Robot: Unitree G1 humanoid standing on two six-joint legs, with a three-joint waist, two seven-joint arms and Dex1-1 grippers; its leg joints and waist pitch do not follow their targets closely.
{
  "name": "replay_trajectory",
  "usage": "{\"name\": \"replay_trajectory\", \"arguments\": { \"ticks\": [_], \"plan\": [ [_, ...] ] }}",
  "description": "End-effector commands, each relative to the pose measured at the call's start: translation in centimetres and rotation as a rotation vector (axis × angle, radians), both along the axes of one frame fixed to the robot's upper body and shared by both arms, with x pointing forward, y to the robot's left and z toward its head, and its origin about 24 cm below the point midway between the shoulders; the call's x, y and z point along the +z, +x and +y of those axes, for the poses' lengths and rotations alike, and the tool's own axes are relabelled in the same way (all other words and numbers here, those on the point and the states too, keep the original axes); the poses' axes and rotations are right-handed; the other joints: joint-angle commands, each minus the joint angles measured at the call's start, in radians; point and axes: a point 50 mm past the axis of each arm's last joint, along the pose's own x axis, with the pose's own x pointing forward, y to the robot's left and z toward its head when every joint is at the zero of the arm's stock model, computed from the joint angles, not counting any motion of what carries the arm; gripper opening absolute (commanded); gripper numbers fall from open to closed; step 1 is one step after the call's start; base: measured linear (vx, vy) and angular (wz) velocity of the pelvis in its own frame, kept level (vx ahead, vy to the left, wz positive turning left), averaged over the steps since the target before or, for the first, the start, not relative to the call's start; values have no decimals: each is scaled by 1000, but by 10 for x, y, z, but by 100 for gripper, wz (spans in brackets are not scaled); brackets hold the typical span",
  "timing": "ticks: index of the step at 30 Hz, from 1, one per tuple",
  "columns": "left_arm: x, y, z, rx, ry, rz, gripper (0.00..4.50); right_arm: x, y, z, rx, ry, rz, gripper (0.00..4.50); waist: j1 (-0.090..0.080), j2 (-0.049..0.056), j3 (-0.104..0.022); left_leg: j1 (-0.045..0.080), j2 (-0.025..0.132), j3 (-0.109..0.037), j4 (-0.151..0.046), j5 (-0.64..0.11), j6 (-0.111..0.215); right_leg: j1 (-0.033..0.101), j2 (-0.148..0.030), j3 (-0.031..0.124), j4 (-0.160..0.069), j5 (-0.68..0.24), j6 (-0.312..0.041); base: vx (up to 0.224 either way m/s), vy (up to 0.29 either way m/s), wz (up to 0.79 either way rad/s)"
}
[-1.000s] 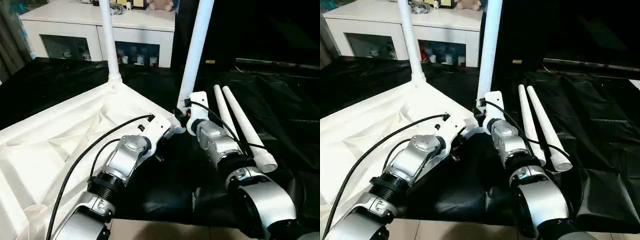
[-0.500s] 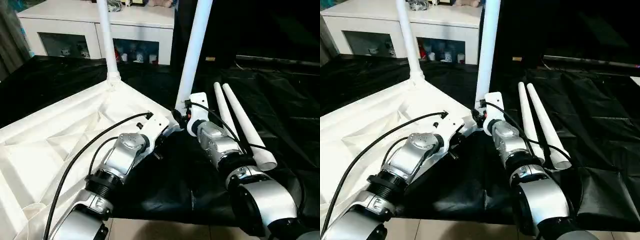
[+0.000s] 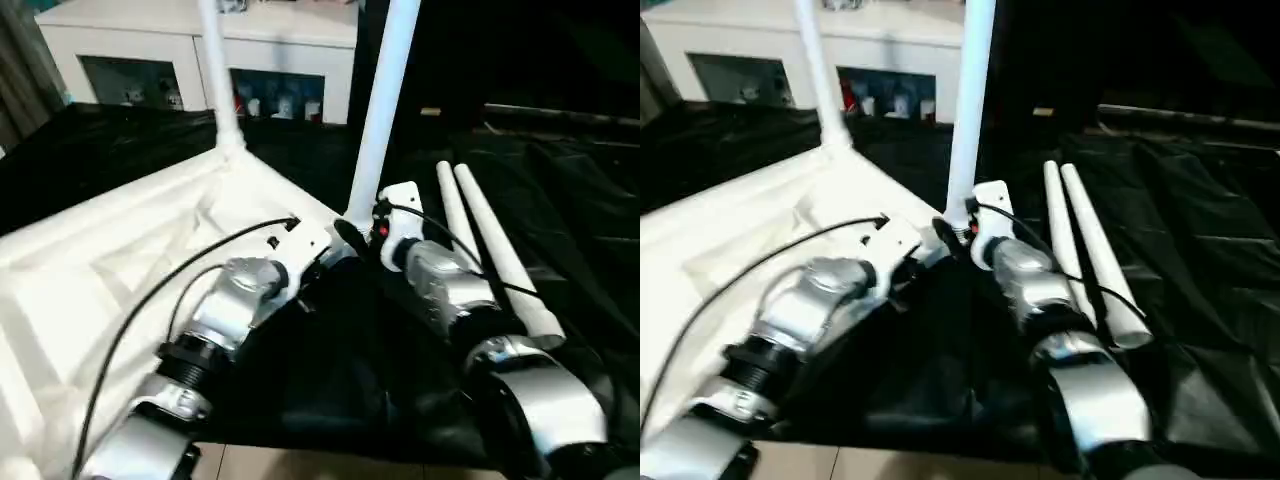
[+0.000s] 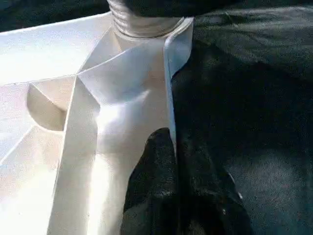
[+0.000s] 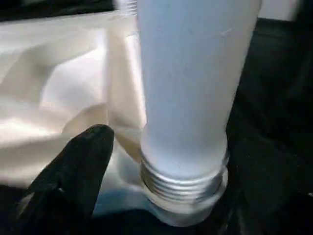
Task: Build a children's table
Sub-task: Rotate leg to tighten
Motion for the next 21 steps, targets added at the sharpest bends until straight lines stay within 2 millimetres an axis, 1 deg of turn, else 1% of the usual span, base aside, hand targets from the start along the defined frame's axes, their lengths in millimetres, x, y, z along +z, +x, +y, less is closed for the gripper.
{"name": "replay_trajectory", "arguments": {
  "ticks": [1,2,3,4,5,6,7,9,11,12,13,14,16,17,20,21],
  "plan": [
    [4,-7,-3,-171,1,-11,0,5,-7,-13,143,-77,-34,403,4,0,-75,-8,18,3,-42,155,193,81,-57,71,-23,173,-283,61,1,3],
    [4,-8,-2,-196,-1,-12,0,6,-9,-15,165,-88,-38,403,10,0,-78,1,19,5,-36,194,233,73,-58,74,-14,240,-301,0,0,0],
    [5,-11,-1,-245,-6,-14,0,6,-12,-20,209,-111,-44,403,11,13,-75,-2,16,3,-34,204,252,71,-54,75,-14,251,-309,0,0,0],
    [6,-15,1,-303,-16,3,0,7,-18,-25,269,-132,-47,403,11,-2,-75,-5,15,9,-29,191,266,71,-53,83,-13,250,-312,0,0,0],
    [7,-20,5,-380,-23,23,0,8,-27,-33,354,-144,-44,403,23,-1,-76,-8,15,7,-28,175,278,77,-53,84,-11,242,-310,0,0,0],
    [7,-24,9,-430,-25,43,0,9,-33,-38,413,-143,-33,403,26,7,-73,-7,20,8,-30,156,284,71,-53,85,-13,225,-310,0,0,0],
    [7,-26,12,-453,-25,55,0,9,-38,-41,444,-138,-25,403,28,8,-72,-4,23,8,-31,143,281,69,-51,85,-14,208,-309,0,0,0],
    [8,-30,16,-504,-40,71,0,12,-45,-48,488,-130,-9,403,30,10,-67,-6,29,11,-35,87,252,67,-50,84,-20,125,-306,0,0,0],
    [9,-30,19,-517,-44,77,0,13,-50,-51,517,-135,-1,403,36,10,-59,-3,35,13,-45,-31,180,67,-51,84,-37,-32,-276,-28,2,0],
    [10,-30,21,-530,-47,79,0,14,-54,-54,547,-142,5,403,36,10,-56,-3,35,15,-49,-65,159,66,-51,85,-42,-75,-267,-56,4,0],
    [11,-30,23,-537,-52,81,0,15,-58,-56,573,-143,12,403,40,8,-56,1,33,18,-51,-99,124,67,-51,89,-48,-122,-244,0,0,0],
    [11,-30,23,-537,-52,81,0,15,-58,-56,573,-143,12,403,43,6,-55,0,30,18,-54,-111,104,67,-49,93,-49,-138,-227,0,0,0],
    [12,-31,25,-550,-60,83,0,17,-64,-56,611,-137,25,403,44,6,-56,-1,27,19,-55,-118,86,67,-48,95,-50,-153,-214,0,0,0],
    [13,-31,26,-559,-65,86,0,18,-66,-56,626,-136,31,403,45,6,-57,-1,26,18,-55,-111,82,68,-47,96,-50,-147,-208,0,0,0],
    [12,-33,24,-573,-75,88,0,16,-67,-54,632,-138,39,403,44,4,-60,-6,23,18,-52,-84,80,68,-46,96,-45,-114,-210,0,0,0],
    [12,-33,23,-575,-74,89,0,14,-67,-52,635,-148,42,387,44,3,-61,-6,23,18,-51,-78,81,68,-46,96,-45,-105,-212,0,0,0]
  ]
}}
